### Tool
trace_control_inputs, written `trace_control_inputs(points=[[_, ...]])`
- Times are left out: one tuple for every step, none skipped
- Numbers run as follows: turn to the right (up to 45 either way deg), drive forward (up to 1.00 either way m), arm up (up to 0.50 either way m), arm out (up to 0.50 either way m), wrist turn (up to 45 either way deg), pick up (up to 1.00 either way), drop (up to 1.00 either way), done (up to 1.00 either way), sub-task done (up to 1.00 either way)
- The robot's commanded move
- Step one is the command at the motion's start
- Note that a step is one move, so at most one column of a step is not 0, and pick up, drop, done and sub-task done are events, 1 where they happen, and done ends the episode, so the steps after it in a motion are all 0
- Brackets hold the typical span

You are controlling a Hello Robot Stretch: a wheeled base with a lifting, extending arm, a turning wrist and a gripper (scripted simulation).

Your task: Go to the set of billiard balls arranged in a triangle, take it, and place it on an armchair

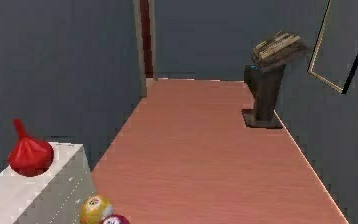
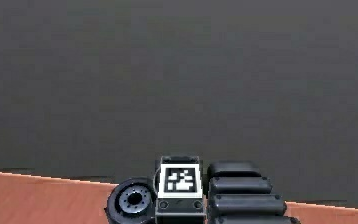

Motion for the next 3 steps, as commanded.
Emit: trace_control_inputs(points=[[0.0, 1.0, 0.0, 0.0, 0.0, 0.0, 0.0, 0.0, 0.0], [-6.0, 0.0, 0.0, 0.0, 0.0, 0.0, 0.0, 0.0, 0.0], [0.0, 0.2, 0.0, 0.0, 0.0, 0.0, 0.0, 0.0, 0.0]])
